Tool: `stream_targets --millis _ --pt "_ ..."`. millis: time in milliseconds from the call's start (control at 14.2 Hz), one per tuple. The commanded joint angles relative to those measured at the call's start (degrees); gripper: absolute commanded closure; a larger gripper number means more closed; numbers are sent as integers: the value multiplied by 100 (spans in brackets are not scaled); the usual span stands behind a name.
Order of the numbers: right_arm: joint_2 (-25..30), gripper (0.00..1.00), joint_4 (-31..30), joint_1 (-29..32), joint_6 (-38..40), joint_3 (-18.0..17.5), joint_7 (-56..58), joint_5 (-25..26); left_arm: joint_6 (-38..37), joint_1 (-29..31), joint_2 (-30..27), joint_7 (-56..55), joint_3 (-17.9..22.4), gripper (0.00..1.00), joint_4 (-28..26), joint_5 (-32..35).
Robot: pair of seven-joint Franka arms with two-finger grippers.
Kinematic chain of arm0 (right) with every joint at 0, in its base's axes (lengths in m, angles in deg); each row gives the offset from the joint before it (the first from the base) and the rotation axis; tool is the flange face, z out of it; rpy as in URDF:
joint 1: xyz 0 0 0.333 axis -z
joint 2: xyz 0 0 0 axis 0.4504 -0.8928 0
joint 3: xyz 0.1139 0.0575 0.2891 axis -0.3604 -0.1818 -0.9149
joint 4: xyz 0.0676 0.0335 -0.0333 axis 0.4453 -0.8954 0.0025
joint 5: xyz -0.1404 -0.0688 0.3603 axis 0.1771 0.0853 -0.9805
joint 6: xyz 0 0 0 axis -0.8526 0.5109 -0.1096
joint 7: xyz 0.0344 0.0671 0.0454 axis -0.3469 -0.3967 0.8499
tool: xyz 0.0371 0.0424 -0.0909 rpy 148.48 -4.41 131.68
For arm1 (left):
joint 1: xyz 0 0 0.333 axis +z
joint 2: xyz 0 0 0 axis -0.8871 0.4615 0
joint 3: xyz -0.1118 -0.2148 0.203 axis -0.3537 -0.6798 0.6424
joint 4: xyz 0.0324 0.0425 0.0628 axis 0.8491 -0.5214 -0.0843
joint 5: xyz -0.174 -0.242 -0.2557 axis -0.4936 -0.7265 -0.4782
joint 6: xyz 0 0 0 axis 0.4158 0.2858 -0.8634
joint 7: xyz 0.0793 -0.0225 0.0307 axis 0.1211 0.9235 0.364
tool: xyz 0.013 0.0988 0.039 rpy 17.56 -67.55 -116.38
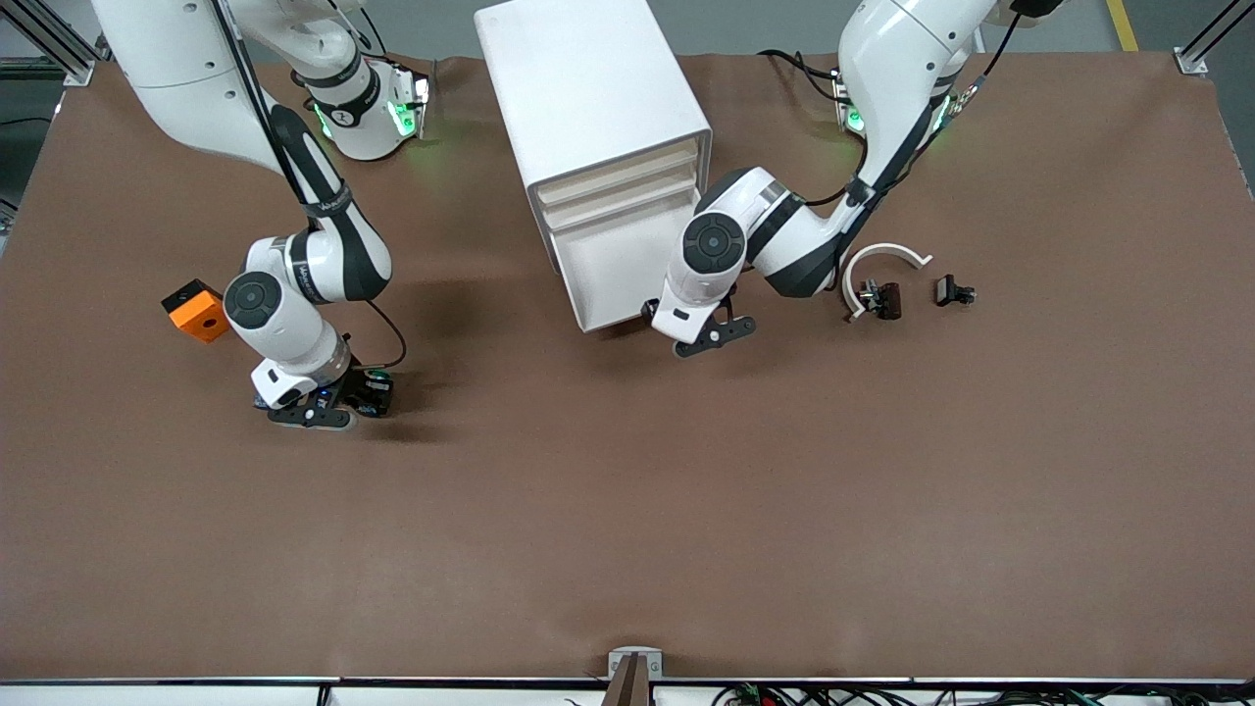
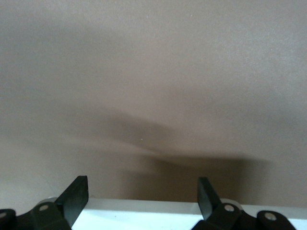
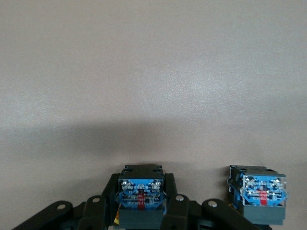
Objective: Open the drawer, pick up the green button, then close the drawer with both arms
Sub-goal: 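Push the drawer closed with the left gripper while the right gripper releases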
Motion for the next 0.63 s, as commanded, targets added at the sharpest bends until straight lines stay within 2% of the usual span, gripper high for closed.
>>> stream_targets --millis 0,71,141,212,564 --pt "-79 98 110 64 8 -74 8 -81 -68 -172 81 -343 5 0 120 99" --pt "-88 83 119 73 8 -74 8 -81 -77 -216 89 -431 -4 0 129 99" --pt "-88 49 128 73 8 -74 8 -81 -77 -269 116 -492 -4 0 138 99" --pt "-96 0 136 64 0 -74 0 -89 -77 -295 133 -545 -4 0 138 99" --pt "-53 0 163 73 70 -74 43 -107 -243 -436 247 -888 -39 0 182 11"
